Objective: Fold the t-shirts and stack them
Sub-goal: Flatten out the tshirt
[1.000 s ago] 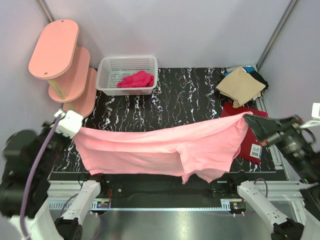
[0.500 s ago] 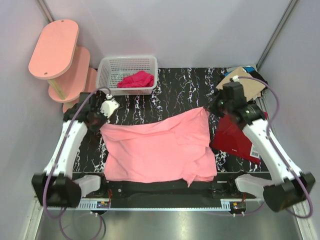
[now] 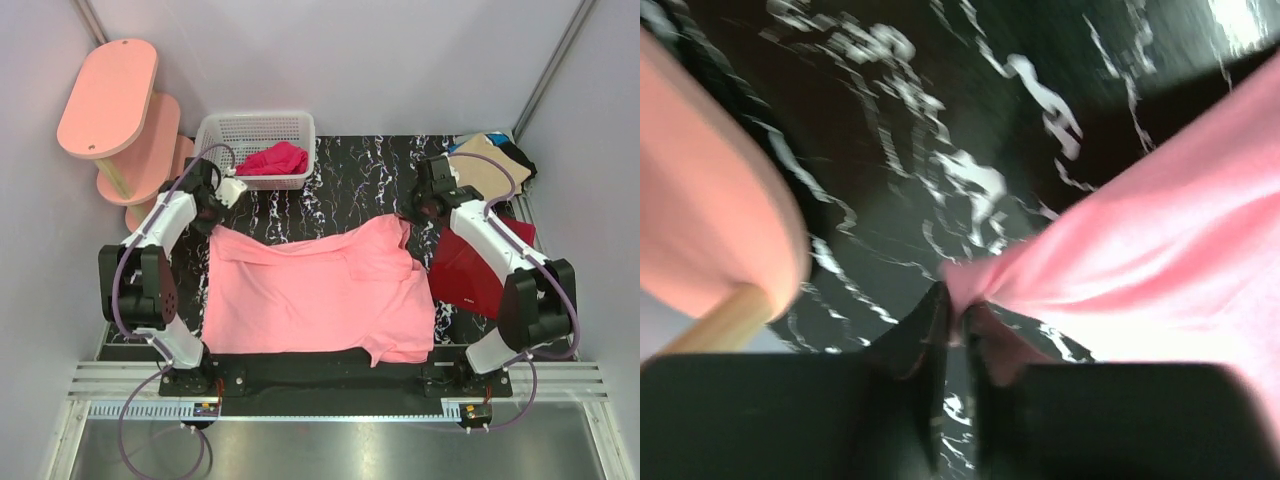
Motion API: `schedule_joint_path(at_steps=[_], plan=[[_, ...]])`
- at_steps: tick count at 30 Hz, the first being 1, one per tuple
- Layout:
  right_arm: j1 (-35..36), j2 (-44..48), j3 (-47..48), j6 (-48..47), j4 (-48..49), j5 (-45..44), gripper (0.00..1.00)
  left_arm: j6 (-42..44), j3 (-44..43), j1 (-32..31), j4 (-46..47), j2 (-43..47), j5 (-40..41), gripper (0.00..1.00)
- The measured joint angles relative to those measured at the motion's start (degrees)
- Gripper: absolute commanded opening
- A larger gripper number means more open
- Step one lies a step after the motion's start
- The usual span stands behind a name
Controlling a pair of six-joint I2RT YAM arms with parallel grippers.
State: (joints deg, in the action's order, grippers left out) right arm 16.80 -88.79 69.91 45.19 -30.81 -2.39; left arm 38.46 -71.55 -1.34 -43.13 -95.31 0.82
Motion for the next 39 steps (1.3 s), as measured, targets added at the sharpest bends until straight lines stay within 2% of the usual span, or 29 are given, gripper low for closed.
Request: schedule_joint_path(at_steps=[3,4,6,10,14,18,20,26,30,39], plan=[[-0.1,-0.9,0.3,-0.4,1.6,-0.1,0.45,-0.6,-1.5,0.2,1.3,0.6,0.8,0.67],[-0.1,-1.6,0.8,-0.6,2.1,-0.1,0.61,-0.7,-1.5,0.3,1.7,1.1,1.2,0.86],[-0.1,-3.6,2.4,-0.9,2.7,-0.1,0.66,-0.7,-1.5,0.5,1.7,2.1,2.0,0.92],[-0.3,-8.8,6.1,-2.4,4.3,-0.2,0.67,-0.9,-0.3,0.7,2.4,5.1,3.6,0.89],[-0.4,-9.5,6.4,-2.9,4.5,-0.7,0.66,-1.2,2.4,0.0,0.8,11.3,2.9,0.83],[-0.5,-6.7,4.6,-2.7,4.9,-0.7,0.65,-1.2,8.0,-6.4,-1.0,19.5,2.5,0.78],[-0.5,-3.6,2.0,-2.3,5.1,-0.6,0.64,-1.3,10.9,-9.6,-1.6,20.5,1.6,0.75],[-0.5,5.4,-5.7,-1.4,4.2,-0.1,0.65,-1.4,15.8,-10.1,-2.0,12.7,1.4,0.74],[-0.5,8.0,-10.6,-1.2,3.4,0.0,0.65,-1.4,16.1,-10.1,-0.9,9.2,2.0,0.74],[-0.5,5.2,-16.6,-1.5,2.0,0.4,0.65,-1.4,12.9,-10.1,1.5,4.9,2.6,0.73]])
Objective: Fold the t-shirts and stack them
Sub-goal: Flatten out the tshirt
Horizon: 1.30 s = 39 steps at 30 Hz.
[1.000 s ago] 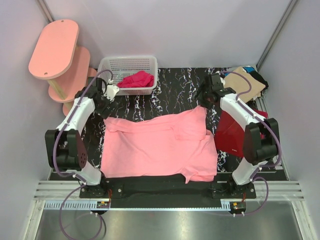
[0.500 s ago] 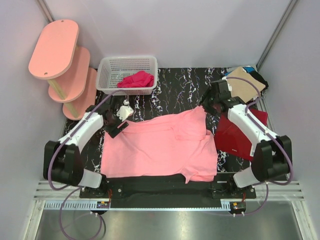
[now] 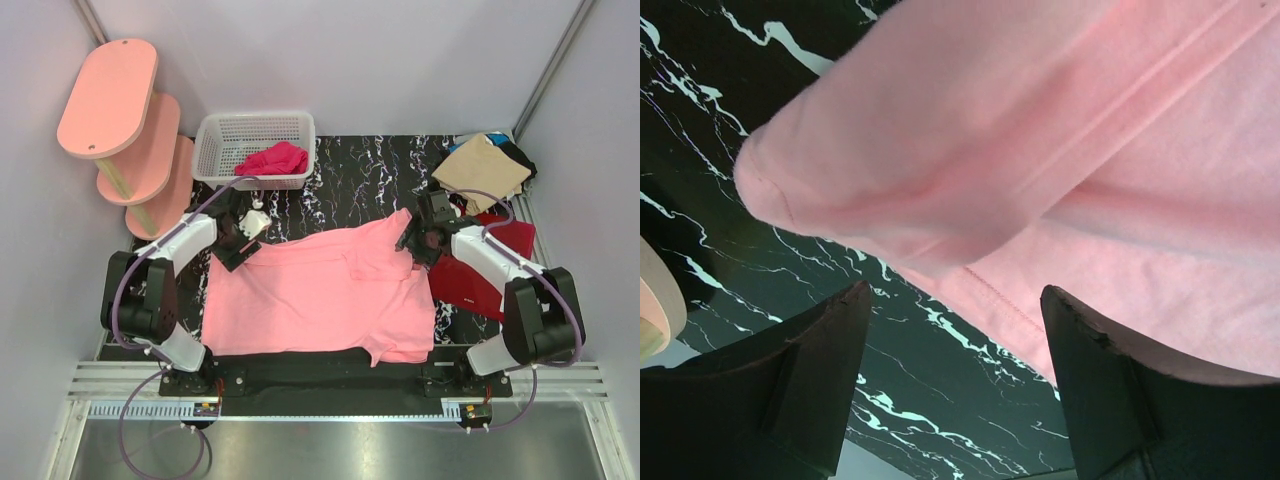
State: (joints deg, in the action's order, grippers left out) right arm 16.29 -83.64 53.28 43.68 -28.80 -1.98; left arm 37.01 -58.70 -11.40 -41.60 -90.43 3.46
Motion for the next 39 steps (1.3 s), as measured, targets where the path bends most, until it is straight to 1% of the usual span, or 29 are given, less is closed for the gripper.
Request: schedule_joint_path(at_steps=[12,14,15,17,18,20,21,22,27,29,30,33,35,36,39], plan=[[0.0,-4.9,-0.8,-1.8,0.5,-0.5,0.63,0.1,-2.2,0.4,1.2,-3.6,1.2,0.72],[0.0,-5.6,-1.0,-1.9,0.7,-0.5,0.62,0.2,-2.6,0.5,1.3,-4.2,1.3,0.68],[0.0,-5.9,-1.1,-1.9,0.7,-0.5,0.61,0.3,-2.9,0.6,1.4,-4.5,1.4,0.63],[0.0,-6.9,-1.2,-1.9,0.9,-0.5,0.56,0.4,-3.3,0.7,1.4,-5.0,1.5,0.54],[0.0,-7.4,-1.2,-2.0,1.2,-0.6,0.53,0.7,-3.5,0.8,1.4,-5.3,1.6,0.47],[0.0,-8.2,-1.2,-2.1,1.6,-0.5,0.43,0.6,-3.7,0.9,1.5,-5.7,1.6,0.41],[0.0,-8.5,-1.2,-2.3,1.7,-0.5,0.40,0.7,-3.7,1.0,1.5,-5.8,1.6,0.40],[0.0,-8.7,-1.2,-2.3,1.8,-0.5,0.32,0.8,-3.7,1.0,1.4,-6.0,1.7,0.39],[0.0,-8.7,-1.2,-2.5,2.2,-0.5,0.17,0.9,-3.8,1.4,1.5,-6.3,1.7,0.37],[-0.1,-8.5,-1.2,-2.6,2.2,-0.5,0.12,0.9,-3.9,1.7,1.5,-6.6,1.7,0.35],[-0.1,-8.1,-1.2,-2.6,2.2,-0.4,0.07,0.9,-3.9,1.8,1.5,-6.7,1.7,0.34],[-0.1,-5.6,-1.1,-2.5,2.2,-0.4,0.03,1.0,-3.9,2.2,1.4,-6.9,1.7,0.31],[-0.1,-3.3,-0.4,-2.5,1.9,-0.3,0.02,1.1,-3.9,2.3,1.5,-6.9,1.8,0.29],[-0.1,-2.1,0.2,-2.5,1.9,-0.1,0.03,1.2,-3.9,2.5,1.5,-6.9,1.8,0.28],[-0.1,1.6,2.6,-2.8,2.1,0.6,0.09,1.7,-3.9,3.0,1.4,-6.8,1.9,0.25]])
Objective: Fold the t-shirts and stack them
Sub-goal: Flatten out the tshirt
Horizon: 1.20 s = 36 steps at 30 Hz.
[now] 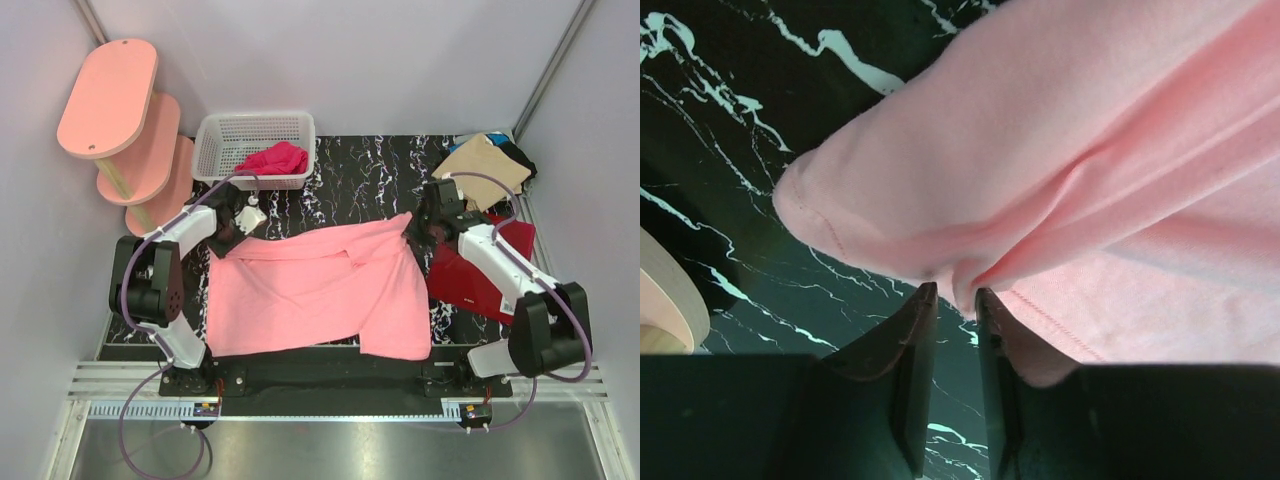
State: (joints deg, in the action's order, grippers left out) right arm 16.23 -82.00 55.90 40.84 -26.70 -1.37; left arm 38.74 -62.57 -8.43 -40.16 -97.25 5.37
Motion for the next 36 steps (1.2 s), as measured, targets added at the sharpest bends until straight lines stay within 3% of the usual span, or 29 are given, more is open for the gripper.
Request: schedule_joint_path(at_steps=[9,17,20,21,25,36], plan=[[0.0,3.2,6.3,-0.7,3.1,3.1,0.17,1.3,-0.1,1.7,-0.5,2.0,1.3,0.19],[-0.1,-11.4,4.0,0.4,2.1,7.1,0.13,2.1,-0.1,2.0,-0.7,4.3,1.7,0.12],[-0.1,-14.6,3.6,0.8,0.5,7.2,0.45,2.3,-0.1,2.3,-0.8,4.3,1.7,0.12],[-0.1,-14.8,3.6,0.8,0.1,7.5,0.61,2.3,-0.1,2.5,-0.8,4.3,1.7,0.12],[-0.1,-13.2,3.6,0.3,-0.2,8.4,0.78,2.4,-0.1,3.1,-0.8,4.3,1.7,0.13],[-0.1,-0.9,-0.9,-0.5,-1.0,7.9,0.77,2.6,-0.1,3.3,-0.9,4.5,1.5,0.14]])
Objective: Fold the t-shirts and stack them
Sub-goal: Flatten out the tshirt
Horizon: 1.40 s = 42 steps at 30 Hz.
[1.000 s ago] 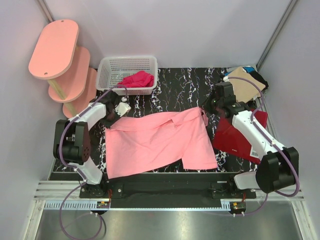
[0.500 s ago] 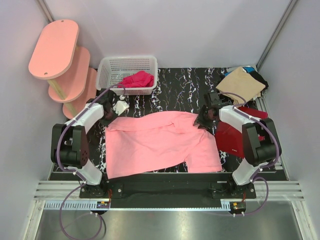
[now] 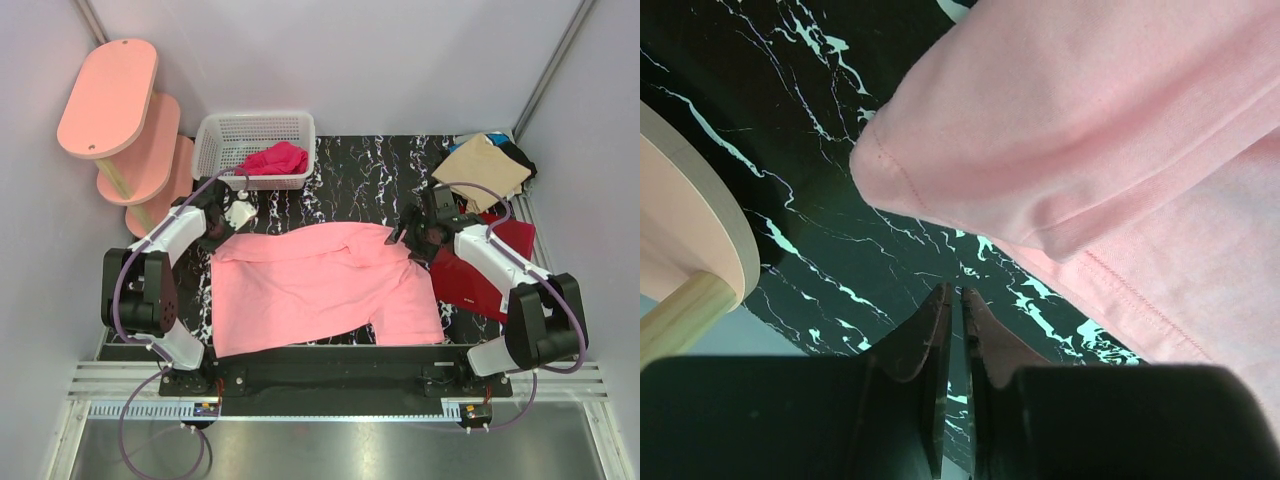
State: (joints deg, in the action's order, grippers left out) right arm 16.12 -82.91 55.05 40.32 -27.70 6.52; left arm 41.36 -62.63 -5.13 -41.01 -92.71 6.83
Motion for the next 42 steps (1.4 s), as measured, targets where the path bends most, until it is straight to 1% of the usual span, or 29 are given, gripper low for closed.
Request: schedule_joint_path(at_steps=[14,17,18,21,22,23,25,26,29,30,32,33,35,36,37,42], plan=[[0.0,-0.2,-1.1,-1.3,-2.1,-3.5,0.74,0.0,0.2,0.0,-0.1,0.0,-0.4,0.14],[0.0,-0.2,-1.1,-1.7,-2.1,-4.2,0.71,0.0,0.2,0.0,-0.1,0.0,-0.5,0.14],[0.0,-0.2,-1.1,-1.8,-2.1,-4.2,0.69,0.0,0.2,0.0,-0.1,0.0,-0.5,0.14],[0.0,-0.4,-1.1,-2.2,-2.1,-5.3,0.58,0.0,0.3,0.0,-0.1,0.0,-0.6,0.14],[0.0,-0.5,-1.1,-2.4,-2.1,-5.6,0.54,-0.1,0.3,0.0,-0.1,0.0,-0.6,0.14],[0.0,-0.7,-1.1,-2.5,-2.1,-5.8,0.47,0.0,0.4,0.0,-0.1,0.0,-0.6,0.14],[0.0,-1.1,-1.1,-2.7,-2.2,-6.1,0.41,0.0,0.4,0.0,-0.2,0.0,-0.6,0.14],[0.0,-1.4,-1.1,-2.9,-2.2,-6.5,0.36,-0.1,0.4,0.0,-0.2,0.0,-0.6,0.14],[0.0,-2.1,-1.1,-3.0,-2.2,-7.2,0.28,-0.1,0.4,0.0,-0.2,0.1,-0.6,0.14],[0.0,-2.2,-1.1,-3.0,-2.2,-7.4,0.22,-0.1,0.4,0.0,-0.2,0.1,-0.6,0.14],[0.0,-2.4,-1.0,-3.0,-2.2,-7.6,0.17,-0.1,0.4,0.0,-0.2,0.1,-0.6,0.14],[0.0,-2.5,-1.0,-2.9,-2.2,-7.6,0.12,-0.1,0.4,0.0,-0.2,0.1,-0.6,0.14],[0.0,-2.5,-0.6,-2.8,-2.2,-7.6,0.07,-0.1,0.4,0.0,-0.2,0.1,-0.6,0.14],[0.0,-2.5,-0.2,-2.8,-2.3,-7.6,0.02,-0.1,0.4,0.0,-0.2,0.1,-0.6,0.14],[0.0,-2.5,0.2,-2.7,-2.4,-7.6,0.00,-0.1,0.4,0.0,-0.2,0.1,-0.6,0.14],[0.0,-2.9,4.5,-2.3,-2.6,-7.6,0.00,-0.5,0.4,0.0,-0.2,0.1,-0.6,0.14]])
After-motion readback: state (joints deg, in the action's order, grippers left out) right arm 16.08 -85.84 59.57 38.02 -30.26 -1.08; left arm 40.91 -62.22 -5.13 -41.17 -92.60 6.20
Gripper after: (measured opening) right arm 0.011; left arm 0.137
